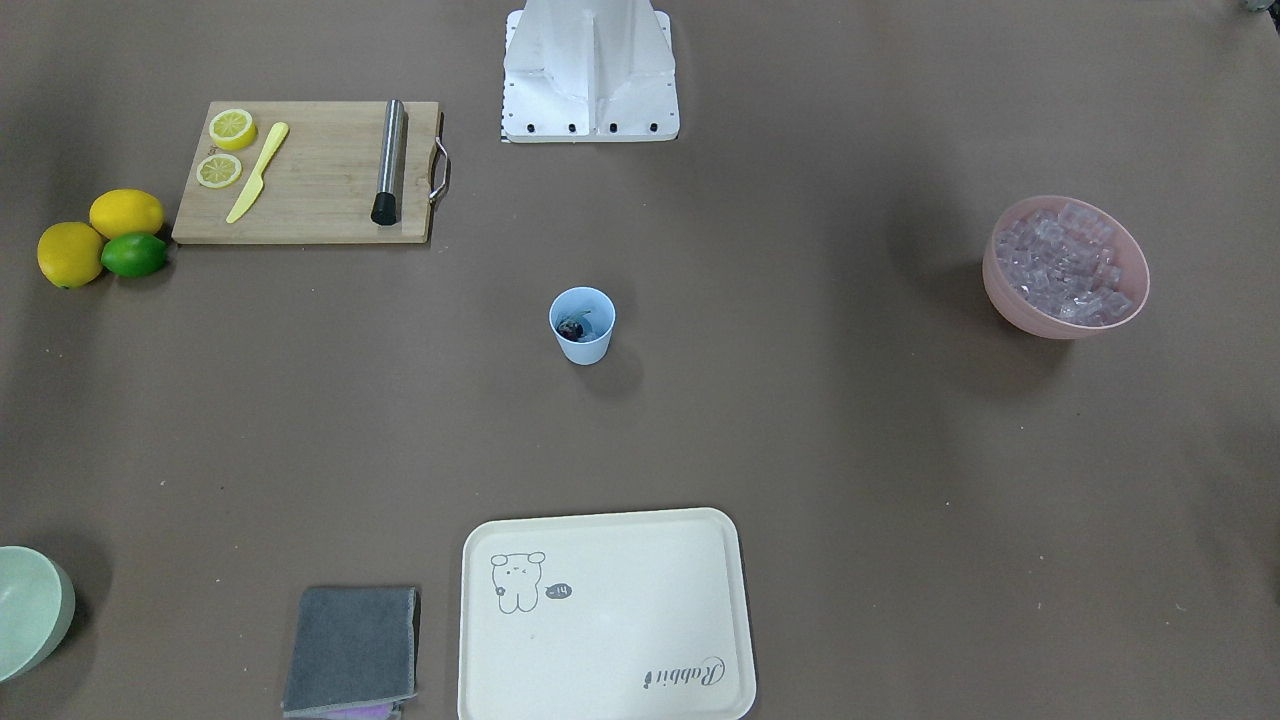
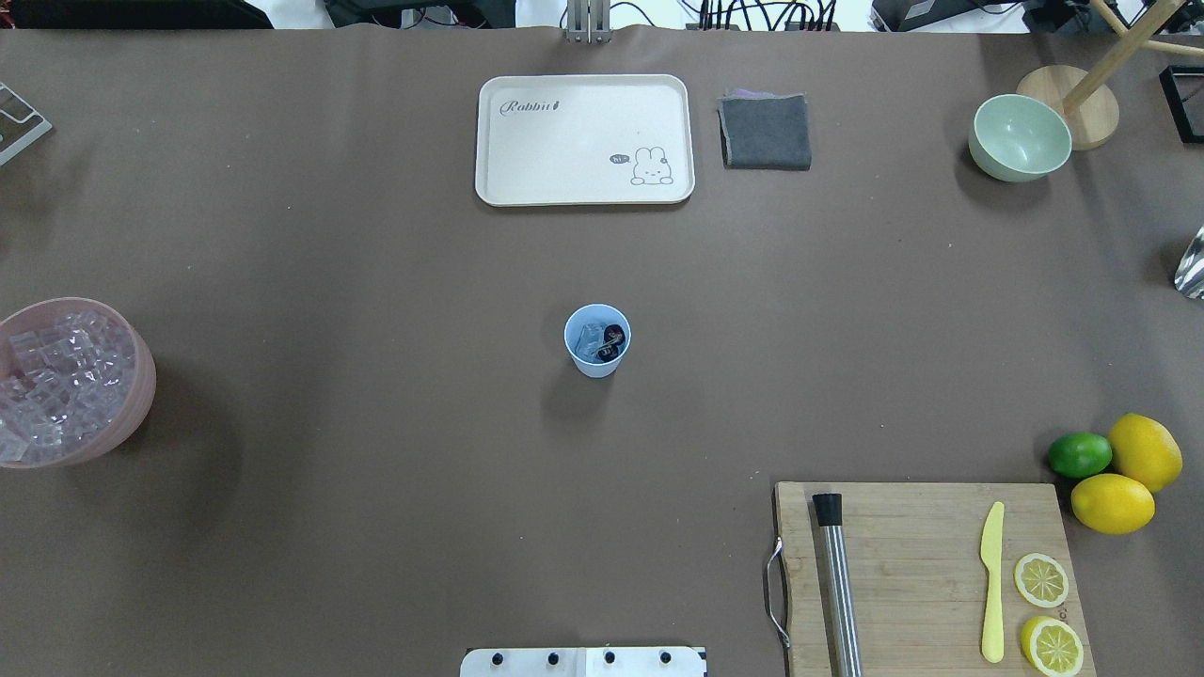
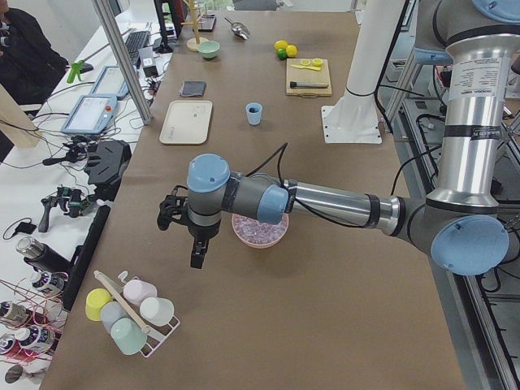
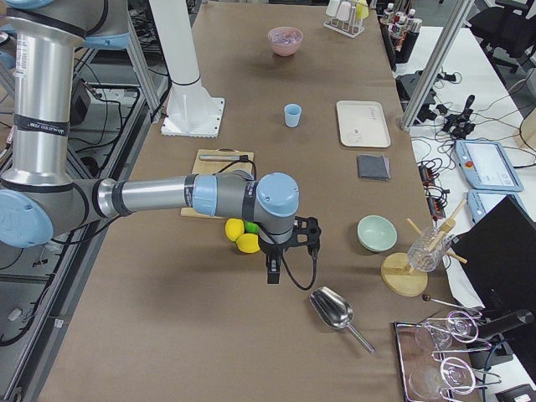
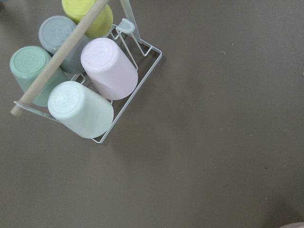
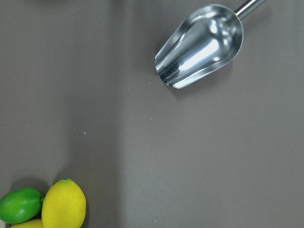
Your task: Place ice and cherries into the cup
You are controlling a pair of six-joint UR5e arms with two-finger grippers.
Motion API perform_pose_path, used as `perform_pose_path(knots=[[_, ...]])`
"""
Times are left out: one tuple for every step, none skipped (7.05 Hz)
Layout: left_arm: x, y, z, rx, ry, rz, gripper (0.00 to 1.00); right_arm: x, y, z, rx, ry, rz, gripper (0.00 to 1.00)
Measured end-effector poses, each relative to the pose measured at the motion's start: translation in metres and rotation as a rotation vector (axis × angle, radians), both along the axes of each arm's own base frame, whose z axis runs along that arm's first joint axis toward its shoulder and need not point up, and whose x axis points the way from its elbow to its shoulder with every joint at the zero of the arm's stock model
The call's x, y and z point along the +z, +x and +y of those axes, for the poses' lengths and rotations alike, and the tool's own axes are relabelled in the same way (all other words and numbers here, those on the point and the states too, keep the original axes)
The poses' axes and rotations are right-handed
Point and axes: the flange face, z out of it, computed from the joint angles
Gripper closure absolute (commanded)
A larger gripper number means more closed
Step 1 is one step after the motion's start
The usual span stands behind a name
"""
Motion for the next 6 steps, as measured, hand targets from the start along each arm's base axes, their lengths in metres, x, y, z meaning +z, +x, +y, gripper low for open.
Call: perform_pose_path(knots=[[0.0031,0.0009,0.0023,0.003,0.001,0.002,0.02,0.0087,0.0002,-0.0010,0.000,-0.014,-0.001,0.00],[0.0054,0.0013,0.0042,0.005,-0.001,0.003,0.02,0.0140,0.0003,-0.0020,0.001,-0.024,-0.002,0.00],[0.0085,0.0015,0.0063,0.006,-0.006,0.003,0.02,0.0158,0.0002,-0.0029,0.002,-0.028,-0.004,0.00],[0.0109,0.0015,0.0073,0.006,-0.010,0.003,0.02,0.0144,0.0002,-0.0046,0.003,-0.026,-0.006,0.00],[0.0114,0.0015,0.0077,0.006,-0.011,0.003,0.02,0.0125,0.0002,-0.0062,0.004,-0.022,-0.007,0.00],[0.0111,0.0016,0.0084,0.007,-0.010,0.003,0.02,0.0105,0.0002,-0.0074,0.004,-0.018,-0.007,0.00]])
